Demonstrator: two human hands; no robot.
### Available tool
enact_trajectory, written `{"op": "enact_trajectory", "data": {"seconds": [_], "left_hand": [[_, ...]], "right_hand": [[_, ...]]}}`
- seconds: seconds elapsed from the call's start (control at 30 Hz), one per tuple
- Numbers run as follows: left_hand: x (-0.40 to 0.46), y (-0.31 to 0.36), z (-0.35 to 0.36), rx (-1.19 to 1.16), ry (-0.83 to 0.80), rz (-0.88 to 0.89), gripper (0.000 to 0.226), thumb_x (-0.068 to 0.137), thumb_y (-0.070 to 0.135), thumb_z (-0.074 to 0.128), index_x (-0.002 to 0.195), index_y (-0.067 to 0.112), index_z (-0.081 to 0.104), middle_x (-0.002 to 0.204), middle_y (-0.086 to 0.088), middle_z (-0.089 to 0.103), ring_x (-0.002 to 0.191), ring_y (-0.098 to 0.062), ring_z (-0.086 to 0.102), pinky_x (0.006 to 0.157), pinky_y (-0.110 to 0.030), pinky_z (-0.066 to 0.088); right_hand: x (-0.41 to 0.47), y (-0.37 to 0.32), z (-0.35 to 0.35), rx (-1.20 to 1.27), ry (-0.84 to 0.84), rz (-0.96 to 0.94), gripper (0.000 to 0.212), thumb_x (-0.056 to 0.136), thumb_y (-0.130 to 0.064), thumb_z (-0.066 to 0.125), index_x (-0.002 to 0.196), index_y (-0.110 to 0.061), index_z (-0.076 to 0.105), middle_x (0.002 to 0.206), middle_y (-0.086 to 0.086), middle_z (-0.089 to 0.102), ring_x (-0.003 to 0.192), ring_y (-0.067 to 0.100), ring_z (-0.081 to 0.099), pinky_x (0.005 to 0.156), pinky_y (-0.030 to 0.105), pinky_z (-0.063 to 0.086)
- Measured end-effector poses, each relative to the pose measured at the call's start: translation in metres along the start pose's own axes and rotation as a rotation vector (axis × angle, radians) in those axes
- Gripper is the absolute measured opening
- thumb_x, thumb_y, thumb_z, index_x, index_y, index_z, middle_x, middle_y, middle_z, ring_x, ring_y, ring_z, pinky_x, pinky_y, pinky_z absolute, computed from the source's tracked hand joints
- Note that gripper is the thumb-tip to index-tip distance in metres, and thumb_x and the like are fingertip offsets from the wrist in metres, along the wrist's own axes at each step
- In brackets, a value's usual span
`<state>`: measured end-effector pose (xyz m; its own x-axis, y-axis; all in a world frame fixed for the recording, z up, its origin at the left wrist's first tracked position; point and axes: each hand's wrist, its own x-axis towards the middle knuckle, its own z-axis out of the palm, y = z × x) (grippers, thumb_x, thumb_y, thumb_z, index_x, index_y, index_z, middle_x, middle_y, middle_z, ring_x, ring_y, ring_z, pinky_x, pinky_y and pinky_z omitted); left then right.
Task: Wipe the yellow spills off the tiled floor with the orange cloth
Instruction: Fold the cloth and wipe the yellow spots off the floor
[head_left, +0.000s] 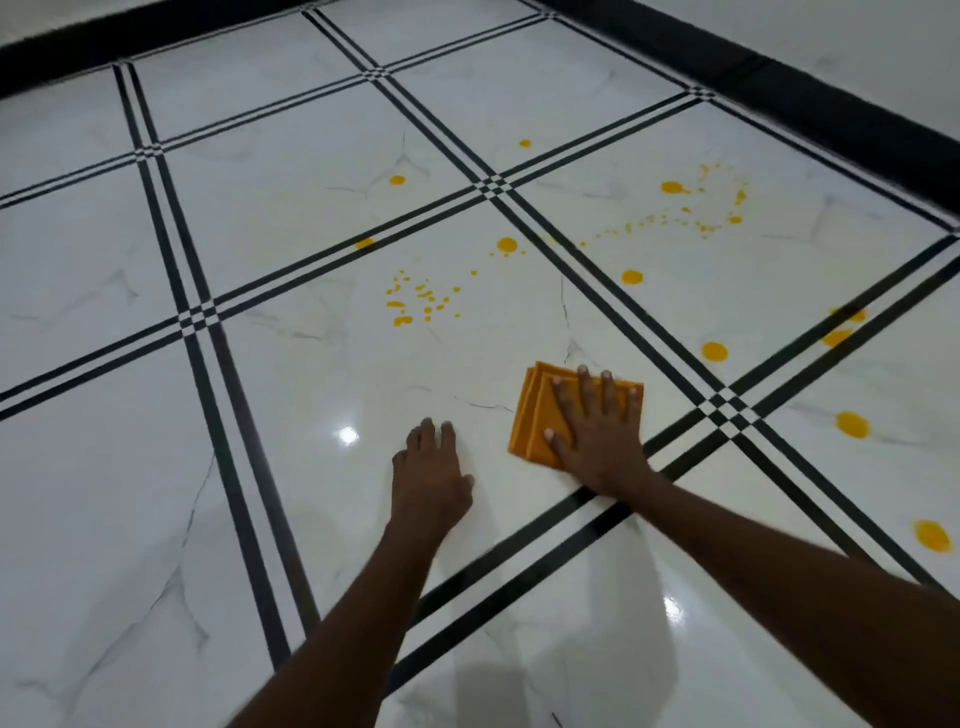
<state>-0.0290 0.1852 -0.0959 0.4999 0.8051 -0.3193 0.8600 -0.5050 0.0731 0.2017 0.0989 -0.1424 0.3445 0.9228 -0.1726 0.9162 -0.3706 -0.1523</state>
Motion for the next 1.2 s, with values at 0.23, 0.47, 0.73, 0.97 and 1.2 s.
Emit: {"op": "enact_trajectory", "data": {"seconds": [0.23, 0.47, 0.73, 0.97, 1.2], "left_hand": [[0.002, 0.017, -0.042, -0.004, -0.296, 0.022, 0.073, 0.092, 0.046, 0.056, 0.152, 0.014, 0.030, 0.153, -0.014, 0.035, 0.142, -0.031, 0.033, 0.113, -0.043, 0.036], [-0.001, 0.025, -0.063, 0.060, -0.384, -0.030, 0.070, 0.091, 0.043, 0.059, 0.150, 0.013, 0.035, 0.151, -0.011, 0.043, 0.139, -0.028, 0.040, 0.112, -0.036, 0.036], [0.002, 0.062, -0.063, -0.028, -0.405, 0.047, 0.073, 0.091, 0.042, 0.062, 0.152, 0.016, 0.033, 0.154, -0.008, 0.041, 0.142, -0.026, 0.037, 0.115, -0.035, 0.031], [0.023, 0.062, -0.065, -0.111, -0.326, 0.053, 0.068, 0.091, 0.041, 0.065, 0.149, 0.015, 0.040, 0.150, -0.010, 0.047, 0.138, -0.026, 0.043, 0.112, -0.034, 0.035], [0.041, 0.075, -0.130, 0.043, -0.360, 0.107, 0.059, 0.094, 0.040, 0.060, 0.144, 0.011, 0.047, 0.149, -0.007, 0.047, 0.137, -0.025, 0.043, 0.102, -0.027, 0.036]], "right_hand": [[-0.031, 0.050, -0.005, -0.014, 0.070, 0.021, 0.077, 0.096, -0.067, 0.024, 0.162, -0.029, 0.017, 0.170, 0.013, 0.017, 0.153, 0.043, 0.019, 0.121, 0.069, 0.009], [-0.054, 0.052, -0.003, 0.107, 0.055, 0.196, 0.084, 0.091, -0.069, 0.026, 0.162, -0.022, 0.024, 0.167, 0.019, 0.022, 0.153, 0.048, 0.017, 0.119, 0.069, 0.005], [-0.037, 0.077, -0.052, 0.131, 0.107, 0.188, 0.059, 0.096, -0.039, 0.049, 0.143, -0.003, 0.046, 0.129, 0.021, 0.062, 0.122, 0.038, 0.056, 0.105, 0.051, 0.043], [-0.009, 0.099, -0.076, 0.405, -0.143, 0.224, 0.018, 0.081, -0.021, 0.073, 0.095, -0.010, 0.070, 0.092, 0.005, 0.064, 0.091, 0.023, 0.062, 0.069, 0.029, 0.045], [-0.004, 0.130, -0.184, 0.540, -0.085, 0.167, 0.029, 0.087, -0.013, 0.072, 0.115, -0.007, 0.072, 0.107, 0.009, 0.066, 0.096, 0.020, 0.058, 0.076, 0.030, 0.045]]}}
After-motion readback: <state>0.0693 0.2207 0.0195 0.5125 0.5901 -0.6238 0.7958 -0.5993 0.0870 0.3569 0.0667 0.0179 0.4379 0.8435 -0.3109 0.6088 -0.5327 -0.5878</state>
